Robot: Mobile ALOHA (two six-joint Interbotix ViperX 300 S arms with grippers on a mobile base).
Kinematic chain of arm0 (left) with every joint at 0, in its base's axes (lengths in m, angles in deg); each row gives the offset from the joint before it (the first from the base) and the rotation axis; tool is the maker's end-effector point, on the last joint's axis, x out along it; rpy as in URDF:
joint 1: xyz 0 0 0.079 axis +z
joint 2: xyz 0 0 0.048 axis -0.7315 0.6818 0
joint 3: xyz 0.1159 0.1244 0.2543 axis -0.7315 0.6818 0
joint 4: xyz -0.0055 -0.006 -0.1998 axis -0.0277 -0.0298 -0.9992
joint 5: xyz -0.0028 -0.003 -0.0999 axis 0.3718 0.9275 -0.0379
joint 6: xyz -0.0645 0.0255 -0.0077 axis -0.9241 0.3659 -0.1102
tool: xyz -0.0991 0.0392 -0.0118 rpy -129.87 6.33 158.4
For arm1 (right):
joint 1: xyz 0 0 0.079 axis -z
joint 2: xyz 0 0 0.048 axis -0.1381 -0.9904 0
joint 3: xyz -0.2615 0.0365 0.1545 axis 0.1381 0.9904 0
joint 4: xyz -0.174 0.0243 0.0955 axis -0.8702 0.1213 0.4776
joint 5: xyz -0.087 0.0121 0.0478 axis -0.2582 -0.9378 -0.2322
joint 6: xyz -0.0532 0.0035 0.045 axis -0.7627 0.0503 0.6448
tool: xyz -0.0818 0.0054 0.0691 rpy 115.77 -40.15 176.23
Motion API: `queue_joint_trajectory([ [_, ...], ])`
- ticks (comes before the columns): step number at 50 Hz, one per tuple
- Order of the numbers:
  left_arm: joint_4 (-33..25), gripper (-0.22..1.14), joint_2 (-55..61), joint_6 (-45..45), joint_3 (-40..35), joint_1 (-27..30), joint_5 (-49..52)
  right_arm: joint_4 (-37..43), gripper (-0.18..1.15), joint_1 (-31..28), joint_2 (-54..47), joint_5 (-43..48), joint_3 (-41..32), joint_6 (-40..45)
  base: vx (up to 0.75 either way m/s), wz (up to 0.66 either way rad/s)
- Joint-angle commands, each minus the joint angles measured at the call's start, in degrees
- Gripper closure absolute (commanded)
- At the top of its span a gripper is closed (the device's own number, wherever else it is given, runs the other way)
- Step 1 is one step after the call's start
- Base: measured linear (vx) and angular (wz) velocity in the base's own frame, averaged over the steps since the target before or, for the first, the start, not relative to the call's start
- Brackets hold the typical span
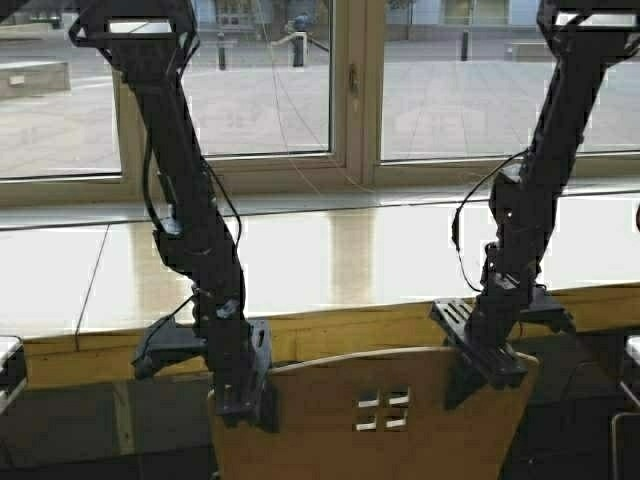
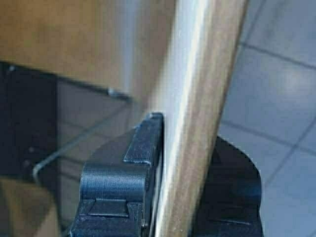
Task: Push the chairs under the table
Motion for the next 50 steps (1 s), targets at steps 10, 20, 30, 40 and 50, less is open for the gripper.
queue_joint_trajectory([
  [10,1.14,0.89,-2.2,4.39,-0.79,-0.35,-1.05,-6.06,0.93,-2.29,0.53,-0.53,-1.41,-4.75,0.16,0.0],
  [20,1.23,0.89,-2.11,4.48,-1.49,-0.35,-2.02,-6.59,0.93,-2.46,0.7,-0.44,-0.97,-4.75,0.13,0.01],
  [30,1.23,0.89,-1.76,4.48,-2.11,0.09,-2.55,-6.59,0.93,-2.46,0.35,-0.53,-2.72,-4.66,0.13,0.03],
  [40,1.23,0.89,-1.76,4.39,-1.85,0.35,-2.55,-6.59,0.93,-2.46,-0.44,-0.79,-2.99,-4.66,0.13,0.03],
  [50,1.32,0.89,-2.02,4.66,-1.58,0.35,-1.41,-6.68,0.93,-2.46,-0.79,-1.05,-2.64,-4.75,0.14,0.02],
])
